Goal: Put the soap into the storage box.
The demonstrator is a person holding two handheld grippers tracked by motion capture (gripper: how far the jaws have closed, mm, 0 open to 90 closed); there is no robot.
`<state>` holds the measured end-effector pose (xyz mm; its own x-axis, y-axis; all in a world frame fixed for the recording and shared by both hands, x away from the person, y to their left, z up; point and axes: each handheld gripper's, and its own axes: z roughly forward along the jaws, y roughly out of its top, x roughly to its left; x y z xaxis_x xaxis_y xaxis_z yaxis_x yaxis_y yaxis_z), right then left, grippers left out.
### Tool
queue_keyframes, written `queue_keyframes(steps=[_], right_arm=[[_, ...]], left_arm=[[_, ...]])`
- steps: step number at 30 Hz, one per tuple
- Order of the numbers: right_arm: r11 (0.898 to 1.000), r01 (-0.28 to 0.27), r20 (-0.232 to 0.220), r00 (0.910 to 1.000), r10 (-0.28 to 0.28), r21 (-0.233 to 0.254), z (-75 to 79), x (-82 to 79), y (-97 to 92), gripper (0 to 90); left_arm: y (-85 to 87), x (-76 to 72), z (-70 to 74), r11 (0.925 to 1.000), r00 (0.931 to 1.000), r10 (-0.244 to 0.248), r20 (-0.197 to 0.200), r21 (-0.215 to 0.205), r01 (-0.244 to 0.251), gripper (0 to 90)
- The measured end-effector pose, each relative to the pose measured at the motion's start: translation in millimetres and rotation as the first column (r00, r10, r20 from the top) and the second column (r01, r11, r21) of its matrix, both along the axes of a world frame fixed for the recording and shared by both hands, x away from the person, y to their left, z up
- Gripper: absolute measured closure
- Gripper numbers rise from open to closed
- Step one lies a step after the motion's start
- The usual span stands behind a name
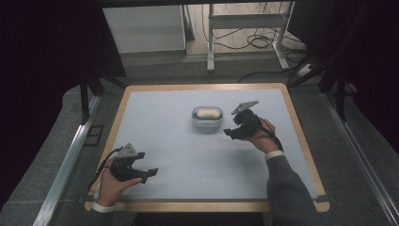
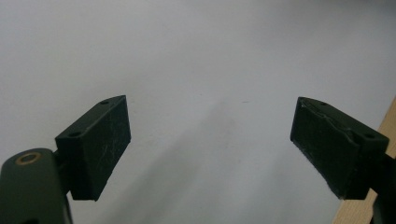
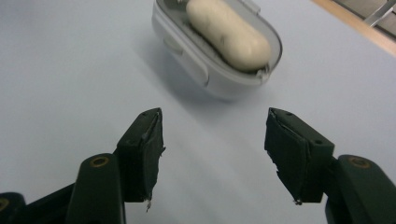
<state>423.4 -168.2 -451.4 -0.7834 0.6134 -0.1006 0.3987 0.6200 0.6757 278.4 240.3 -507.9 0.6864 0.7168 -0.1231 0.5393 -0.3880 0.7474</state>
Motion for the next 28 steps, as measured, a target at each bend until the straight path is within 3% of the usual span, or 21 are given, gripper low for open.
queue_keyframes(steps=[5, 15, 19, 22, 28], right_arm=[[0.999, 0.031, -0.008, 0.9995, -0.031, 0.043, -18.5, -21.9, -28.6, 36.4], [0.992, 0.088, -0.019, 0.9961, -0.086, 0.093, -40.0, -46.5, -56.2, 35.6], [0.986, 0.103, -0.013, 0.9946, -0.103, 0.13, -44.4, -50.2, -60.7, 35.7], [0.986, 0.127, -0.001, 0.9919, -0.127, 0.11, -47.0, -50.8, -63.0, 35.7], [0.982, 0.136, 0.002, 0.9904, -0.138, 0.133, -46.7, -51.3, -68.1, 35.6]], left_arm=[[0.4, -0.1, 0.1, 1.0, 1.0, 0.005, -0.001, 0.0, -0.005, 12.8], [2.4, -0.5, 1.3, 0.9999, 0.9999, 0.015, 0.005, 0.004, -0.015, 12.8], [2.1, -0.4, 1.1, 0.9999, 0.9999, 0.016, 0.004, 0.004, -0.016, 12.8], [1.7, -0.6, 0.7, 0.9999, 0.9999, 0.015, 0.005, 0.005, -0.015, 12.8], [1.2, 0.1, 0.1, 0.9998, 0.9999, 0.016, 0.005, 0.011, -0.016, 12.8]])
